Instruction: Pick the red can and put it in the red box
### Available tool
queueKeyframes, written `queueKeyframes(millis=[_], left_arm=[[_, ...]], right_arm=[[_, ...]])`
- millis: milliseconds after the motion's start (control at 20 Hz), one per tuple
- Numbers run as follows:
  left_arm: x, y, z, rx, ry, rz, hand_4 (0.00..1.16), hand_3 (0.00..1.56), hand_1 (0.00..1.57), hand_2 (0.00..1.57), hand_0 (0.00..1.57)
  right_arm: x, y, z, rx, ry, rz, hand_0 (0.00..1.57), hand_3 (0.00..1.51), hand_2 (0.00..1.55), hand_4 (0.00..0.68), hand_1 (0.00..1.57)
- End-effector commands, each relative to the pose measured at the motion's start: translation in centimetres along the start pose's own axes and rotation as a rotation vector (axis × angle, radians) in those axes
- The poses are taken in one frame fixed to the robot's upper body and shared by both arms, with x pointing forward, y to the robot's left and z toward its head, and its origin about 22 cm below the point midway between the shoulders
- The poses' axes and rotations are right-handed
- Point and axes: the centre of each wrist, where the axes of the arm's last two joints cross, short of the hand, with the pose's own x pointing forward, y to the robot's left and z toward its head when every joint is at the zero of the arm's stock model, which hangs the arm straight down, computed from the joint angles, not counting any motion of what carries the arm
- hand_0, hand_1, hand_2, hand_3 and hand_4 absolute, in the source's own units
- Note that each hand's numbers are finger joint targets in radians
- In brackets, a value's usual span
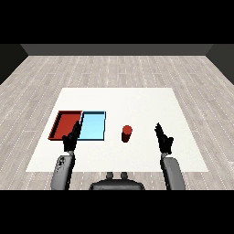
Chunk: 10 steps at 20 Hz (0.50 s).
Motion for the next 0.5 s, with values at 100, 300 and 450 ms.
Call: queueKeyframes(millis=[100,300,450], left_arm=[[0.6,-0.2,-0.3,-0.018,-0.012,0.029,0.0,0.0,0.0,0.0,0.0],[5.0,-1.4,-1.8,-0.013,-0.396,0.109,0.0,0.0,0.0,0.0,0.0],[4.0,-0.3,-0.2,-0.005,-0.474,0.103,0.0,0.0,0.0,0.0,0.0]], right_arm=[[0.1,-2.3,0.8,0.041,-0.034,-0.024,0.0,0.0,0.0,0.0,0.0],[2.6,-1.8,0.5,0.113,-0.353,-0.118,0.0,0.0,0.0,0.0,0.0],[2.0,-3.6,1.3,0.097,-0.41,-0.131,0.0,0.0,0.0,0.0,0.0]])
